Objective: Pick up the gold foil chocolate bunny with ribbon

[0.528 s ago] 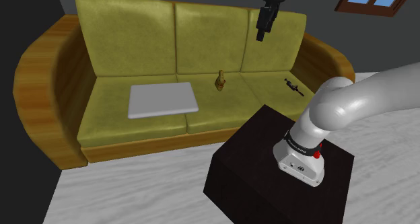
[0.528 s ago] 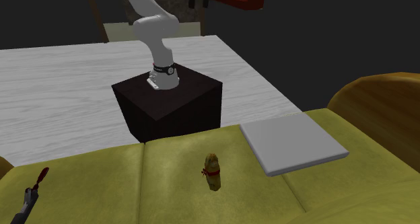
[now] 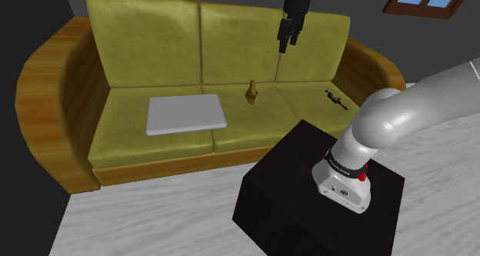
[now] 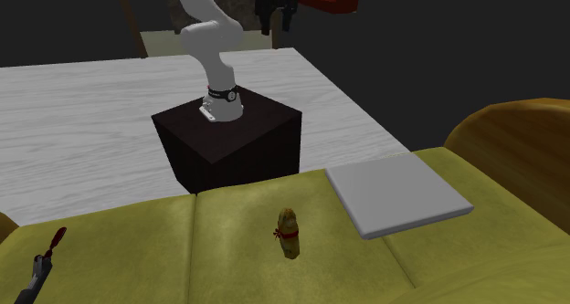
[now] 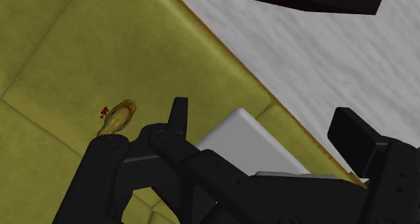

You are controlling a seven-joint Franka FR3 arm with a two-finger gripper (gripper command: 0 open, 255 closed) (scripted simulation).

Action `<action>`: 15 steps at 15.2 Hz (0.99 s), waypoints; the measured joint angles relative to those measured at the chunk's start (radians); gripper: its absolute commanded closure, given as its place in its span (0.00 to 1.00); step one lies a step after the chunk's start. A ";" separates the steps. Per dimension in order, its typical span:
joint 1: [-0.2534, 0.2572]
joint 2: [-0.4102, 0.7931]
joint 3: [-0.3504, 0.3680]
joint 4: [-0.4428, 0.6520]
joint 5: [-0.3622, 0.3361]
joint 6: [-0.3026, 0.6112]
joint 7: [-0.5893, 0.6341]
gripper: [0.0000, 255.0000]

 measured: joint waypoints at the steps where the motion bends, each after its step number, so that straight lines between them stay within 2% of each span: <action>1: -0.009 0.032 -0.015 0.002 -0.003 0.029 -0.008 0.00; 8: -0.047 0.267 -0.088 0.061 0.013 0.189 -0.033 0.00; 15: -0.078 0.514 -0.146 0.167 0.069 0.309 -0.068 0.00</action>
